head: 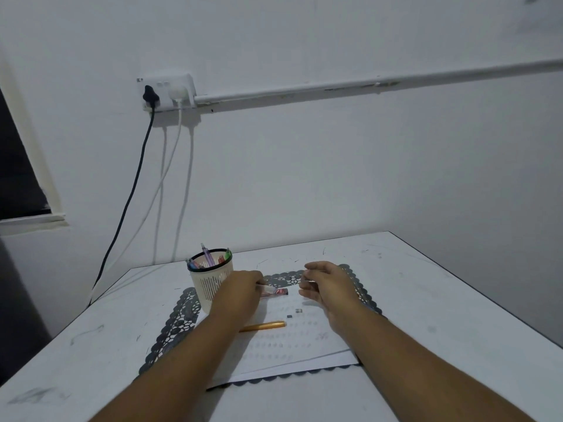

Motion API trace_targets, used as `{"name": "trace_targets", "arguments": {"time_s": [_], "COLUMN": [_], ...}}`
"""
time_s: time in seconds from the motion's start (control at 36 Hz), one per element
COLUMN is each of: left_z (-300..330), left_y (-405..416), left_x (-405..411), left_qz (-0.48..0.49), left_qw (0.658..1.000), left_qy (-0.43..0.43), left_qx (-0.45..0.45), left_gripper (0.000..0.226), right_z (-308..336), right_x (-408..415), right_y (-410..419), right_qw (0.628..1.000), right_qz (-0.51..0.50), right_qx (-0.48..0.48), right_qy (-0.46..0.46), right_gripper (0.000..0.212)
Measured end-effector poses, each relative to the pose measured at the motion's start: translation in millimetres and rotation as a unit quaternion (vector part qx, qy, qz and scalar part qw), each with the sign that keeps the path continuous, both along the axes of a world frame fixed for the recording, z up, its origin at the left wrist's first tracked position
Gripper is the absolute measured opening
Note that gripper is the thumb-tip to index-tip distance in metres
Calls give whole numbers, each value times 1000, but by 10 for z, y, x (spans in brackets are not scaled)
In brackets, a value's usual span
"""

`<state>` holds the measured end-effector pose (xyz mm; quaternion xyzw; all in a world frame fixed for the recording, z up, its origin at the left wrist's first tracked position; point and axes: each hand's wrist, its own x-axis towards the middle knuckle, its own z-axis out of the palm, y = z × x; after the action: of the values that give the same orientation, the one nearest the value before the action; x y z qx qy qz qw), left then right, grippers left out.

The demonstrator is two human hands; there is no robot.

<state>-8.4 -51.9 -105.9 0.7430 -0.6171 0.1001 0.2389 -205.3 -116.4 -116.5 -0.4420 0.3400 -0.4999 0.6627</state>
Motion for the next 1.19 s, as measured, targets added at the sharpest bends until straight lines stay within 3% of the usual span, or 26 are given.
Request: {"name": "trace_targets", "arguments": {"time_s": [0.19, 0.33, 0.47, 0.61, 0.69, 0.86, 1.19], "left_z": [-66, -204, -95, 67, 42, -96, -170], "left_y": [-250, -287, -119, 251, 438, 541, 522], "left_x": [-79, -97, -49, -9, -39, -73, -54], "left_qz": [6, 35, -54, -194, -200, -162, -151], "left_qw": [997, 984, 996, 977, 971, 980, 984], "left_qy": [-68, -175, -76, 36, 94, 49, 66], "left_qx": [29, 29, -4, 82, 95, 102, 62], "left_gripper": [25, 22, 23, 8, 8, 6, 6], "right_z": [-3, -12, -37, -33, -43, -65, -47], "right_x": [-21, -5, 38, 73, 77, 115, 195], "right_y": [-11, -46, -75, -47, -26, 11, 179], "right_qw": [1000, 1000, 998, 995, 994, 993, 986], "right_qz": [2, 6, -6, -7, -5, -13, 16], "right_qx": [-2, -7, -27, -44, -50, -54, -103], "right_qy": [9, 29, 59, 87, 92, 104, 127], "right_gripper": [15, 13, 12, 9, 8, 7, 8]}}
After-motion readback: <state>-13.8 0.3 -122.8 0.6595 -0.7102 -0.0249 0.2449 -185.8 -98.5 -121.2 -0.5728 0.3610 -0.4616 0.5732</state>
